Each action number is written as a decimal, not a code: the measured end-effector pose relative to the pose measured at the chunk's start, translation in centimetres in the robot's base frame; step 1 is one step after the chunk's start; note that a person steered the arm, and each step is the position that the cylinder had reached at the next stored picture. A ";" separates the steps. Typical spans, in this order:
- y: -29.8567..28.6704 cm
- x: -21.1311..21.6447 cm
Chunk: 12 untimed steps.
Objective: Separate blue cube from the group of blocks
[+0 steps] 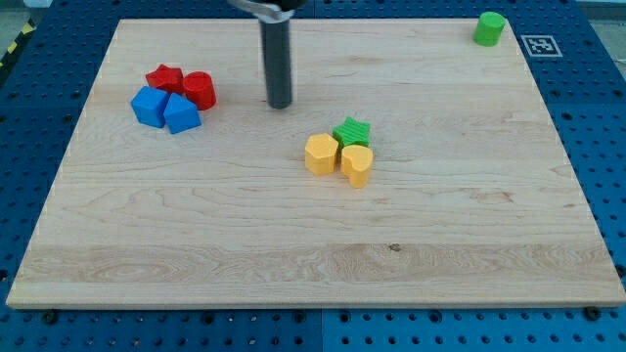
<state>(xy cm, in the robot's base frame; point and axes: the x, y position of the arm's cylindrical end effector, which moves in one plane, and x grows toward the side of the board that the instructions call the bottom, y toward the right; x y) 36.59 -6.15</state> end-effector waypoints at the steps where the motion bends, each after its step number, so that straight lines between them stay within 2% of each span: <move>1: -0.4 0.0; 2: -0.8 -2.1; 4: -12.3 -6.4; 5: -16.4 -7.6; 6: -18.3 -6.6; 8: -11.2 -2.7; 10: -14.7 -2.0; 12: -14.4 0.3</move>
<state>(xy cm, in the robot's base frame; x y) 36.90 -20.53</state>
